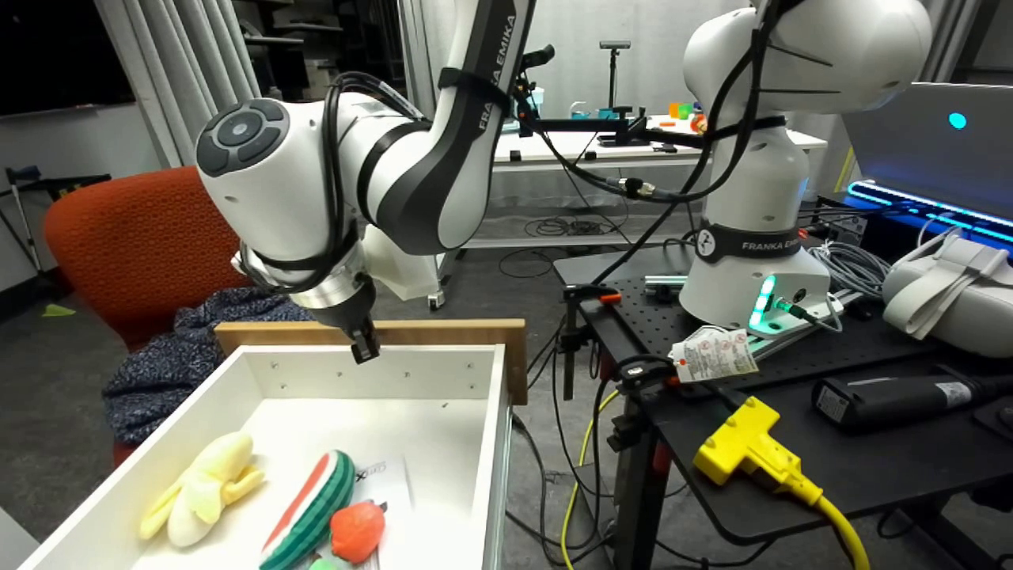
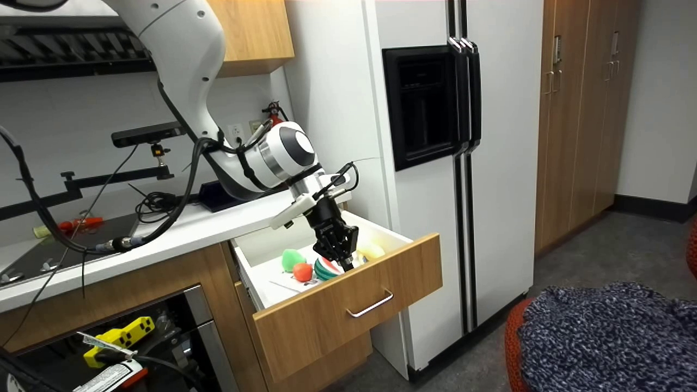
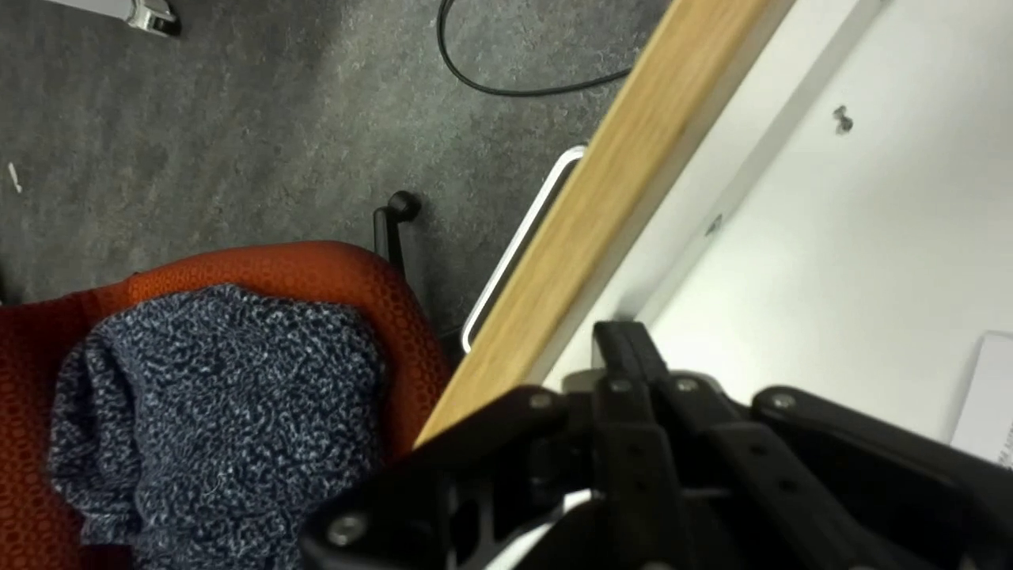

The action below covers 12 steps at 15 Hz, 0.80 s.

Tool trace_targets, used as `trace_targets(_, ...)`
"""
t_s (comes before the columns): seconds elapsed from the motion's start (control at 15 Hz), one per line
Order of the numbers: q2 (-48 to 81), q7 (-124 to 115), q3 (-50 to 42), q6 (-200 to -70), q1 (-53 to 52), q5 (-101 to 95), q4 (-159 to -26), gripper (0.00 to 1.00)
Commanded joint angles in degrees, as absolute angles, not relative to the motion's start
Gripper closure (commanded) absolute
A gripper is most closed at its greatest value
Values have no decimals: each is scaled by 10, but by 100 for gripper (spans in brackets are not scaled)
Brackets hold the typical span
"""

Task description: Open the drawer on the far right

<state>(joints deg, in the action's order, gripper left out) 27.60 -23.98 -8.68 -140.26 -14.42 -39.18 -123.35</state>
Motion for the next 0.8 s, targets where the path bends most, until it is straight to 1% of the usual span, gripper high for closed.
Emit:
trace_targets(0.0, 262, -285, -90, -1491, -134, -433, -1258, 100)
trace_targets(0.33, 276, -345, -122, -1652, -140, -467, -1269, 100)
trace_targets(0.73, 295, -380, -162, -1790, -150, -500, -1271, 100)
